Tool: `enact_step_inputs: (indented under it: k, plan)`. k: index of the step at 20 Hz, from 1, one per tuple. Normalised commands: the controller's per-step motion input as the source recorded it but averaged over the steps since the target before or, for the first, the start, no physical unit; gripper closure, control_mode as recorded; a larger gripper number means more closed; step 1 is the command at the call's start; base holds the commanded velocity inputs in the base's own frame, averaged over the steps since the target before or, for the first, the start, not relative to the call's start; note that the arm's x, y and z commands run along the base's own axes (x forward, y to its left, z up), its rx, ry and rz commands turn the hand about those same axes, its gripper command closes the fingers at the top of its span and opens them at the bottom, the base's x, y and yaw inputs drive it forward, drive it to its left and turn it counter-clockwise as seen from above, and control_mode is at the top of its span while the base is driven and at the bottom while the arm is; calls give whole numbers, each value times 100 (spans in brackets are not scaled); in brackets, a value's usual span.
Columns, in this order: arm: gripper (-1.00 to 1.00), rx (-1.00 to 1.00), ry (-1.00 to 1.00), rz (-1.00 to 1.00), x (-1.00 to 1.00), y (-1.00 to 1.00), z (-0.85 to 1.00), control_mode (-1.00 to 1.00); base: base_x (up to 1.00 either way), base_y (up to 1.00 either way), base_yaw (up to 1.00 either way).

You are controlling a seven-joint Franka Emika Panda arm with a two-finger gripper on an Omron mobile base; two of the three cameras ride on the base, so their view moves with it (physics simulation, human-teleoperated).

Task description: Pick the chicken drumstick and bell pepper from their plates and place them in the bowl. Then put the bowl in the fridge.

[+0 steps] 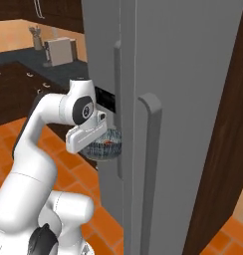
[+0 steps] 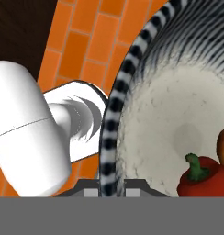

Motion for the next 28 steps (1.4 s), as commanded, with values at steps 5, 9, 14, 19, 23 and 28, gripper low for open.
enact_step_inputs:
  k: [5, 9, 14, 19, 23, 28]
  plan:
    - [100, 0, 0, 0, 0, 0, 0, 100, 64, 36, 0]
    - [100, 0, 0, 0, 0, 0, 0, 100, 47, 3, -2]
    - [100, 0, 0, 0, 0, 0, 0, 100, -2, 65, -53]
    - [100, 0, 0, 0, 0, 0, 0, 100, -1, 81, -63]
    - [100, 0, 0, 0, 0, 0, 0, 100, -13, 54, -57]
    - [100, 0, 0, 0, 0, 0, 0, 100, -17, -2, -37]
